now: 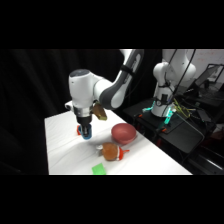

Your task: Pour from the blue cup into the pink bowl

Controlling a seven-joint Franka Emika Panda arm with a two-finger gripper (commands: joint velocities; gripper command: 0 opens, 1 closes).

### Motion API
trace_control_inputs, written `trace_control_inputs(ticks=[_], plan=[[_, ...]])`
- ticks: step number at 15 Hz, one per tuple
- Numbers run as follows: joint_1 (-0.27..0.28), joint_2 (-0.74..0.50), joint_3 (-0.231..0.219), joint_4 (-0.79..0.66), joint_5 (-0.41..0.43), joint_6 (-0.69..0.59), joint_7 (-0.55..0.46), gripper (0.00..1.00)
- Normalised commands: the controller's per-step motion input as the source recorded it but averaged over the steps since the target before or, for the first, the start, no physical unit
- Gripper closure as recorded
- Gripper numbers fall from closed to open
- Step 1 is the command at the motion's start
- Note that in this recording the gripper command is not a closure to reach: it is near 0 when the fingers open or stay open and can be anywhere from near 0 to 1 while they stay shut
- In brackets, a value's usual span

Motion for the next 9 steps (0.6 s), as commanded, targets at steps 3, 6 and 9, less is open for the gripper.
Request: trace_control_inputs(ticks=[3,6,9], plan=[[0.022,-0.84,0.051,-0.42,-0.202,-0.45,0.11,0.08],[-0.115,-0.7,0.219,-0.41,0.0,-0.35,-0.05,0.08],[-0.171,-0.64,0.272,-0.49,0.303,-0.11,-0.34,0.08]])
